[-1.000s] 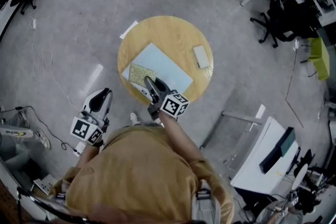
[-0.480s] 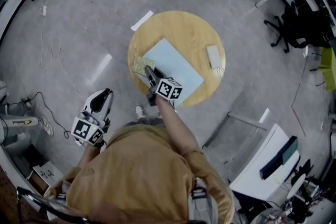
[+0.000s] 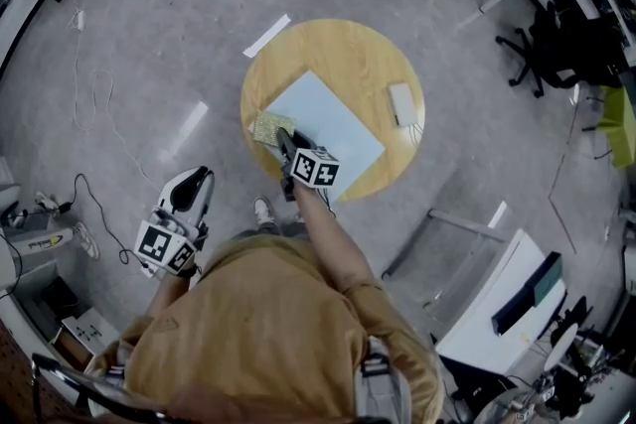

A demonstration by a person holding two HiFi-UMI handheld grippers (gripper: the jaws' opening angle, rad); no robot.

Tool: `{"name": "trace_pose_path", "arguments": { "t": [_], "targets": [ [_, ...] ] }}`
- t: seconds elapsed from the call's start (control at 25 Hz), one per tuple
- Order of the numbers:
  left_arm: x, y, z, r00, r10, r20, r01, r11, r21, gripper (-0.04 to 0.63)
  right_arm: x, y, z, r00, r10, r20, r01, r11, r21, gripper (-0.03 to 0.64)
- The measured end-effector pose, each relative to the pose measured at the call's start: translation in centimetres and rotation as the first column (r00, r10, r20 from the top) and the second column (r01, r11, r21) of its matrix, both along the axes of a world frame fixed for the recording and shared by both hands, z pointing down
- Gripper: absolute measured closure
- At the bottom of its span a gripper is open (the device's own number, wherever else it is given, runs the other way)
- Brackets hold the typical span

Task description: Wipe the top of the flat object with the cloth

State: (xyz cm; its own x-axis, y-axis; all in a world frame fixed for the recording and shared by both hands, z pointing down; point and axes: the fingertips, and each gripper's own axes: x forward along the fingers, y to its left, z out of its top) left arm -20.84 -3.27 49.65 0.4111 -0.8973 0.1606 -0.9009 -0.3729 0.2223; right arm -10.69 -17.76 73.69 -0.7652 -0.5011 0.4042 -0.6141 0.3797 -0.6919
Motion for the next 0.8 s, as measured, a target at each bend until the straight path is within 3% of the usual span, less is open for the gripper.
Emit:
{"name": "trace_pose_path", "arguments": {
  "t": [0.8],
  "targets": [
    [4.7, -1.9, 0.0, 0.981, 0.190, -0.024, -0.189, 0.981, 0.037, 0.551, 13.1, 6.6, 2.0, 0.977, 0.193, -0.089, -0.195, 0.981, -0.016, 0.554]
  ]
}}
